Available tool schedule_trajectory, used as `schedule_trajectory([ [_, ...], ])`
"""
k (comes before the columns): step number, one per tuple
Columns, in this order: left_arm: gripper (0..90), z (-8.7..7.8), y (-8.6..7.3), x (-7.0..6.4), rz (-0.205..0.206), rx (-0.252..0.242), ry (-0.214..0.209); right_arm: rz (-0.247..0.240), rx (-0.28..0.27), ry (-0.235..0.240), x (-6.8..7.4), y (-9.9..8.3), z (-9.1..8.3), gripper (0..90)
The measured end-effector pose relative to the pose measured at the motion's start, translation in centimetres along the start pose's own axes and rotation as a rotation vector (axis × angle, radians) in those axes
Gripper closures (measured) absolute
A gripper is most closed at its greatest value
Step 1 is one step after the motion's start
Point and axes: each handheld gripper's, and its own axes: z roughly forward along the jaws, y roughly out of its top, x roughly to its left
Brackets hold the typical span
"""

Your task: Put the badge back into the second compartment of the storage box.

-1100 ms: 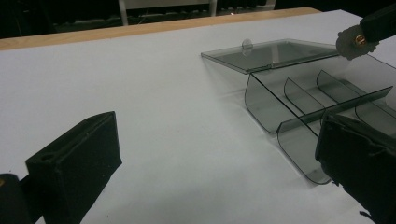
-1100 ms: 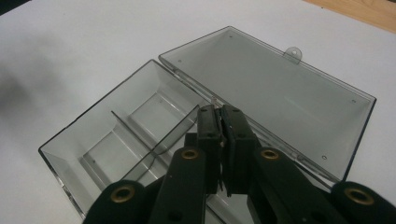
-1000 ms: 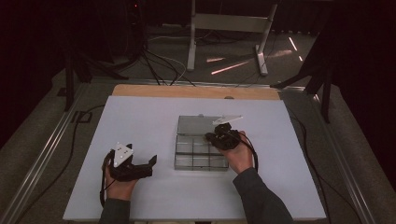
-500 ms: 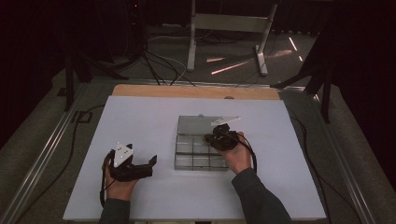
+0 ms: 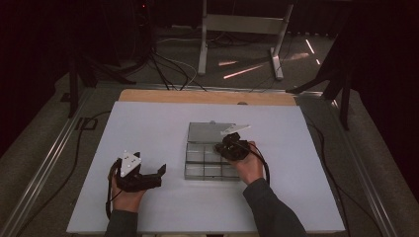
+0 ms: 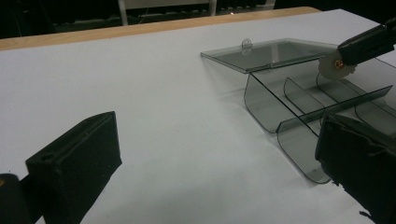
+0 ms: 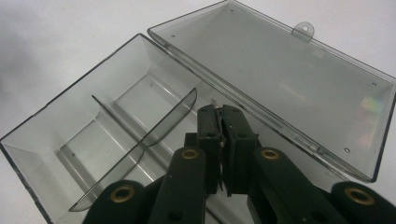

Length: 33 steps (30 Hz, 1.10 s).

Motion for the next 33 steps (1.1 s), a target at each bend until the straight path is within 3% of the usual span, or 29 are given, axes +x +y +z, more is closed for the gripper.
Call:
schedule_trajectory([
  [25,0.8,0.0,0.0,0.0,0.001,0.001,-0.001,-0.044,0.064,-0.023,0.7,-0.2,1.7,87.3],
  [33,0.8,0.0,0.0,0.0,0.001,0.002,-0.001,-0.06,0.083,-0.011,1.1,-0.3,2.1,87.2],
])
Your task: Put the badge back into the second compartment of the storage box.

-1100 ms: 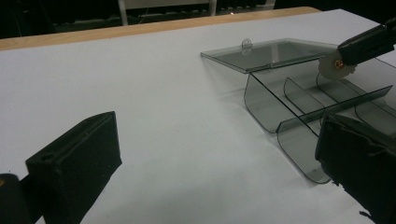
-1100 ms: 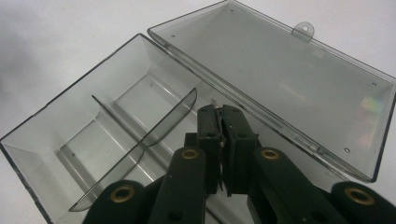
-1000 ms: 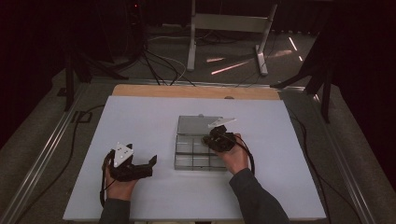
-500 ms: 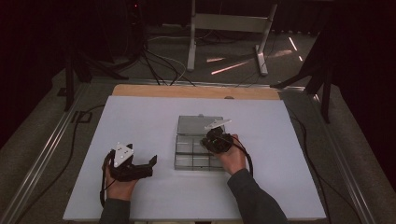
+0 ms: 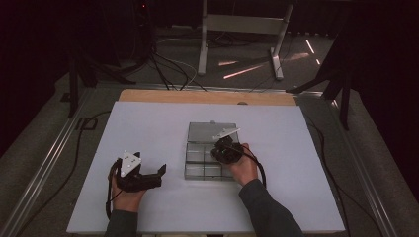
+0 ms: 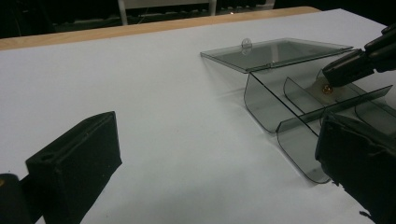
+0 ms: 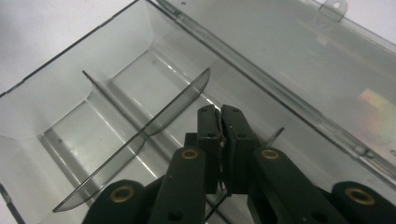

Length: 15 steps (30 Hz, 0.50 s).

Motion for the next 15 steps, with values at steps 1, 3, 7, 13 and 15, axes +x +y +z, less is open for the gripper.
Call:
schedule_trajectory([
  [1,0.8,0.01,0.0,-0.01,0.0,0.0,0.0,-0.001,0.003,0.002,0.08,-0.01,0.06,87.2],
  [3,0.8,0.02,0.0,-0.02,0.001,0.001,0.0,-0.003,0.005,0.008,0.2,-0.01,0.12,87.1],
  [7,0.8,0.04,-0.02,-0.02,0.001,0.001,0.0,-0.011,0.008,0.021,0.44,0.05,0.16,85.6],
  [13,0.8,0.09,-0.04,-0.06,0.003,0.005,-0.001,-0.016,0.012,0.046,0.76,0.07,0.26,81.8],
  [15,0.8,0.1,-0.04,-0.06,0.004,0.005,-0.001,-0.017,0.009,0.057,0.83,0.11,0.29,81.1],
])
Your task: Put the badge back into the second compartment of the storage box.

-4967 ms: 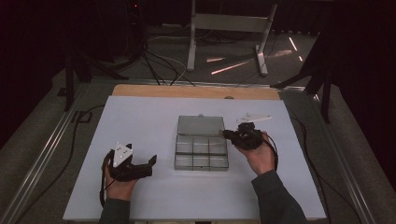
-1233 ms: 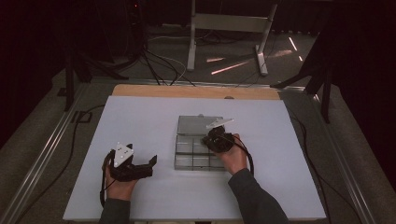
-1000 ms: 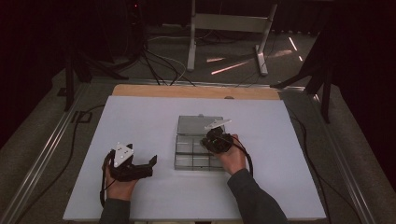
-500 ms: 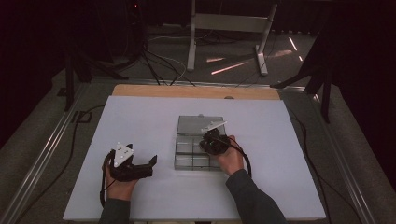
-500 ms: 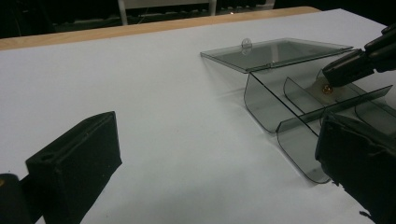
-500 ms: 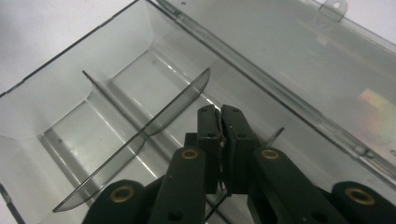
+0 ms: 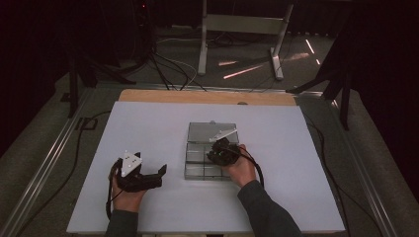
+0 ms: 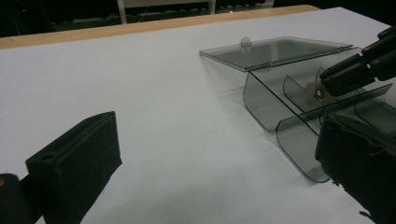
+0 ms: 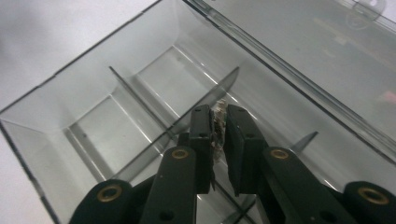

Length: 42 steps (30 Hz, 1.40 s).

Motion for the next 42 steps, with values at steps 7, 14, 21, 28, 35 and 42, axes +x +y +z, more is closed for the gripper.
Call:
schedule_trajectory([
  [7,0.8,0.0,0.0,0.0,0.0,0.0,0.001,0.007,-0.01,0.031,0.2,0.1,0.0,73.8],
  [14,0.8,0.0,0.0,0.0,-0.001,-0.001,0.001,0.029,-0.043,0.034,0.1,0.3,-0.6,51.9],
  [21,0.8,0.0,0.0,0.0,0.003,0.0,0.002,0.06,-0.074,0.044,0.0,0.5,-1.1,28.1],
  [28,0.8,0.0,0.0,-0.1,0.003,-0.003,0.002,0.059,-0.095,0.016,0.1,0.7,-1.4,14.8],
  [35,0.8,0.0,0.0,-0.1,0.002,-0.007,0.001,0.084,-0.12,0.035,-0.5,0.9,-2.1,6.6],
  [42,0.8,0.1,0.1,-0.3,0.001,-0.013,-0.005,0.105,-0.137,0.041,-1.2,1.3,-2.7,0.0],
])
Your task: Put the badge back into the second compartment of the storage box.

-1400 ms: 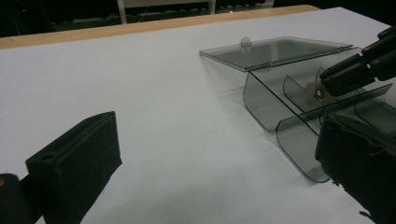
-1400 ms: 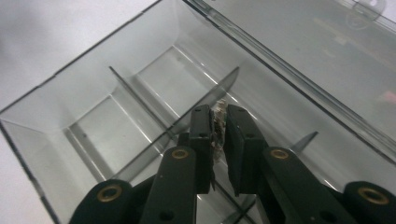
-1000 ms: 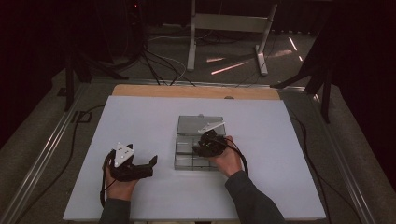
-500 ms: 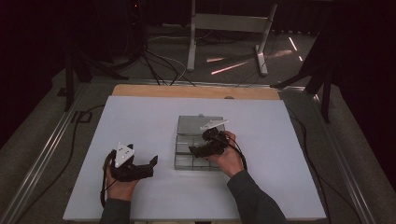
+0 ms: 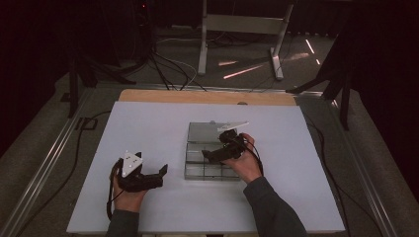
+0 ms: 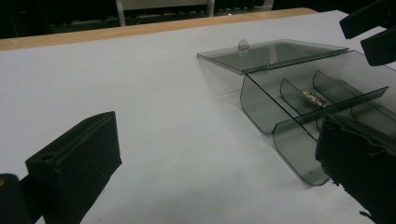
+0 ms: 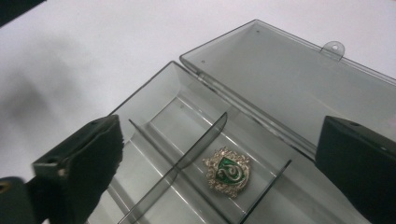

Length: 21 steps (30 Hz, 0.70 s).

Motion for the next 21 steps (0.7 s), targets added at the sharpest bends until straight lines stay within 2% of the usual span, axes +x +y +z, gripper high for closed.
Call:
schedule_trajectory([
  [15,0.8,0.3,0.4,-0.6,-0.011,-0.017,-0.014,0.009,-0.051,-0.046,-2.0,1.3,-1.4,0.0],
  [21,0.8,0.8,0.6,-0.9,-0.014,-0.017,-0.027,0.049,-0.059,-0.048,-3.7,1.4,-1.6,0.0],
])
